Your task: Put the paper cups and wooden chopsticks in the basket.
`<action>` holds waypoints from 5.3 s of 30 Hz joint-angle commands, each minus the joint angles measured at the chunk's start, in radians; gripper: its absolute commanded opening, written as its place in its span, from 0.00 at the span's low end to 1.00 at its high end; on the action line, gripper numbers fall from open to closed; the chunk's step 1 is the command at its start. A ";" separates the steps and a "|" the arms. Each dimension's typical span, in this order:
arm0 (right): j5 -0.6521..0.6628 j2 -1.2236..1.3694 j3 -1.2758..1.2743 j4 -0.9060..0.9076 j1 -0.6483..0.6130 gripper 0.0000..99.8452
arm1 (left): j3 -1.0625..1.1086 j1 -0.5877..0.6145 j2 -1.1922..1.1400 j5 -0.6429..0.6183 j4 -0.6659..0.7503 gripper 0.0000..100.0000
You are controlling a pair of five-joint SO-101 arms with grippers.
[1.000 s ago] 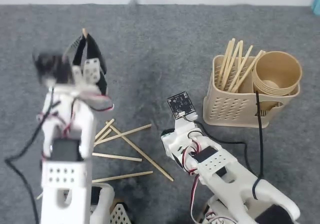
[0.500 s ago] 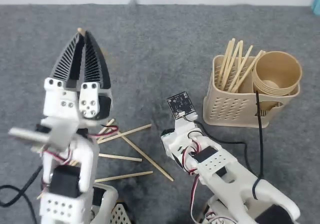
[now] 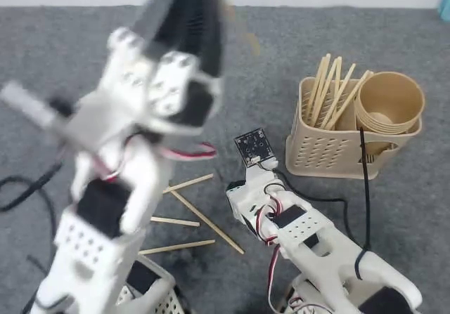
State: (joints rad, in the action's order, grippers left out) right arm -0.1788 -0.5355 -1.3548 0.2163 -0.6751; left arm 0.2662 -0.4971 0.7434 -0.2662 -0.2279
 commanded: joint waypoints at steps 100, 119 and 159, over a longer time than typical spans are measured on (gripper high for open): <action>-0.006 0.012 0.063 -0.015 0.013 0.01 | 0.794 0.644 -0.203 0.448 -0.942 0.17; -0.012 -0.251 0.180 0.475 0.139 0.01 | 0.519 0.410 -0.339 0.628 -0.985 0.17; -0.005 -0.292 0.089 0.338 0.148 0.01 | 0.140 0.252 -1.000 0.683 -0.965 0.01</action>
State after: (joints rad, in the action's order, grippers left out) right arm -0.1788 -0.7902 -1.2658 0.5907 -0.5171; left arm 0.4381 -0.2501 -0.2585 0.4473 -1.1991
